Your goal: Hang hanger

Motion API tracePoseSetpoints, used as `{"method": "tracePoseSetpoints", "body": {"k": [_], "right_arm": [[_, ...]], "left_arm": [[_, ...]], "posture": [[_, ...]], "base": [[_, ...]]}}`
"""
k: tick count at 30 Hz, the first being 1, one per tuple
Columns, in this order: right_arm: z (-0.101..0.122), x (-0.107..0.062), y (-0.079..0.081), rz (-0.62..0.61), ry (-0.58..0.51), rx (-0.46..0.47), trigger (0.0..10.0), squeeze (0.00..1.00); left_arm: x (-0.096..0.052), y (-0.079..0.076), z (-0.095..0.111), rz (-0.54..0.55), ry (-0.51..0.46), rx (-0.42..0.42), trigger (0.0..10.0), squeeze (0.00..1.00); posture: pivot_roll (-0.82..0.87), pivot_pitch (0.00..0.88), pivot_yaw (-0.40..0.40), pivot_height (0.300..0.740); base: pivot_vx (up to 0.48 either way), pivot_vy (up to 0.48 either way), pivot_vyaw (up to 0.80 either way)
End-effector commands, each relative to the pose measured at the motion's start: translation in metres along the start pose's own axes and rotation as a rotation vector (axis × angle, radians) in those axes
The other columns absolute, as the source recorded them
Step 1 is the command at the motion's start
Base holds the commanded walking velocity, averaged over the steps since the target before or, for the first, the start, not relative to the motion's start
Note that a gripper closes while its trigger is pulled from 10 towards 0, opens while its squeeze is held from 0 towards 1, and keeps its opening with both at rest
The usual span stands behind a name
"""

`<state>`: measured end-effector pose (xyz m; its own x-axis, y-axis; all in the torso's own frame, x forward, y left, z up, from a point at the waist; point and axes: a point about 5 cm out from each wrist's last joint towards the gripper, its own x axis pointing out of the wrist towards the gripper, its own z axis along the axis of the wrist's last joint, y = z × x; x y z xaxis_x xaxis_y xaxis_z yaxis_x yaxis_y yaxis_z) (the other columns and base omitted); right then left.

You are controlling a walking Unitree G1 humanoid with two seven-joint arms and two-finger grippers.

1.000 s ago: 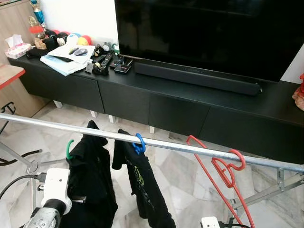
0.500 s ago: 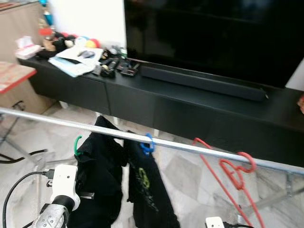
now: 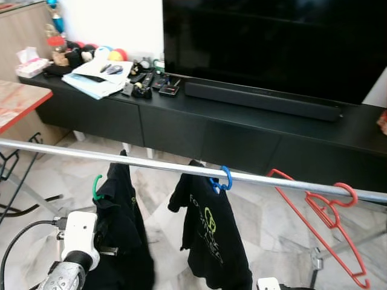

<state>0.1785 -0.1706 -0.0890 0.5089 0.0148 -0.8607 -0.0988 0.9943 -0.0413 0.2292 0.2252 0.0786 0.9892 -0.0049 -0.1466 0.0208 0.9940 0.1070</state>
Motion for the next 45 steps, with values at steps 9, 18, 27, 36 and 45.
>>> {"method": "tracePoseSetpoints", "body": {"k": [9,18,27,36,45], "right_arm": [[-0.0047,-0.0006,-0.0025,-0.009,0.017,0.005,10.0,0.0],[-0.0044,-0.0007,-0.0022,-0.014,0.008,0.014,10.0,0.0],[-0.005,-0.0007,-0.0027,-0.03,0.011,0.022,10.0,0.0],[-0.005,-0.0007,-0.0022,-0.032,0.008,0.027,10.0,0.0],[-0.0043,-0.0008,-0.0022,-0.031,-0.004,0.035,10.0,0.0]], "left_arm": [[0.0024,-0.0046,0.0165,-0.02,-0.086,0.007,10.0,0.0],[0.0026,-0.0065,0.0172,-0.032,-0.088,0.004,10.0,0.0],[0.0024,-0.0065,0.0176,-0.034,-0.086,0.006,10.0,0.0],[0.0026,-0.0062,0.0178,-0.035,-0.087,0.008,10.0,0.0],[0.0035,-0.0059,0.0185,-0.033,-0.09,0.011,10.0,0.0]], "posture": [[0.01,0.075,-0.003,0.74],[0.0,0.077,0.001,0.74],[0.01,0.078,0.002,0.74],[0.01,0.077,0.006,0.74],[0.01,0.074,0.006,0.74]], "base": [[0.0,0.0,-0.62],[-0.027,0.0,0.0],[-0.267,0.0,0.0],[-0.276,0.0,-0.51],[-0.277,0.0,0.0]]}}
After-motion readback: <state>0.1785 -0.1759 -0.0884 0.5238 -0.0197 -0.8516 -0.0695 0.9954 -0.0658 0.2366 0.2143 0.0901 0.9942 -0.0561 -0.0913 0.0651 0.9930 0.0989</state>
